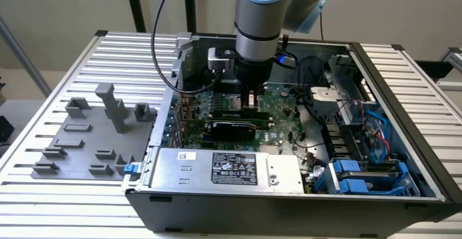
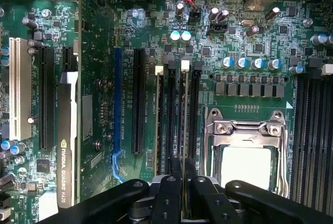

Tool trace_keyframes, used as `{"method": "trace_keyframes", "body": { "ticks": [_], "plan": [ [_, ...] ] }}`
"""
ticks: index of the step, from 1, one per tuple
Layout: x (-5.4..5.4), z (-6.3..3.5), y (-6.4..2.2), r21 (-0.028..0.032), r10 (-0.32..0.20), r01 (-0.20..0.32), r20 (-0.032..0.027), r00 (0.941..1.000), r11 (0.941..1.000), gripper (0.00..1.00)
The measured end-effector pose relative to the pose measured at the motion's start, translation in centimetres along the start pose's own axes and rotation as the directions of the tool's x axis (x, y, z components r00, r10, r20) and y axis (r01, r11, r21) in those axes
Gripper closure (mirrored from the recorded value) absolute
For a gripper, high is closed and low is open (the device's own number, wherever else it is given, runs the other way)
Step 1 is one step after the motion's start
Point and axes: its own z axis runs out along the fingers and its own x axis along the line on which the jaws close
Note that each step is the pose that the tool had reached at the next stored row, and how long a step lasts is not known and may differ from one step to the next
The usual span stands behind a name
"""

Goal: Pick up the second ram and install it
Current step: 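Press down the second ram until it locks into place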

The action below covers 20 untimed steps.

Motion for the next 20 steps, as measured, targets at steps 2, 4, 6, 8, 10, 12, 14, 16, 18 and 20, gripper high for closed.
{"method": "trace_keyframes", "body": {
  "ticks": [2, 4, 6, 8, 10, 12, 14, 16, 18, 20],
  "plan": [
    [0.0, 0.01, 0.0, 0.0, 0.0, 0.0, 0.0, 1.0, 1.0, 0.0],
    [0.0, 0.0, 0.0, 0.0001, 0.0, 0.0, 0.0002, 1.0, 1.0, 0.0],
    [0.0, -0.26, 0.0, 0.0002, 0.0, 0.0, 0.0004, 1.0, 1.0, 0.0],
    [0.0, -0.87, 0.01, 0.0001, 0.0, 0.0, 0.0002, 1.0, 1.0, 0.0],
    [0.0, -1.45, 0.06, 0.0, 0.0, 0.0, 0.0001, 1.0, 1.0, 0.0],
    [0.0, -1.85, 0.19, 0.0001, 0.0, 0.0, 0.0003, 1.0, 1.0, 0.0],
    [0.0, -2.07, 0.36, 0.0, 0.0, 0.0, 0.0001, 1.0, 1.0, 0.0],
    [0.0, -2.14, 0.48, 0.0002, 0.0, 0.0, 0.0006, 1.0, 1.0, 0.0],
    [0.0, -2.15, 0.49, 0.0002, 0.0, 0.0, 0.0009, 1.0, 1.0, 1.0],
    [0.0, -2.16, 0.49, -0.0002, 0.0, 0.0, 0.0007, 1.0, 1.0, 1.0]
  ]
}}
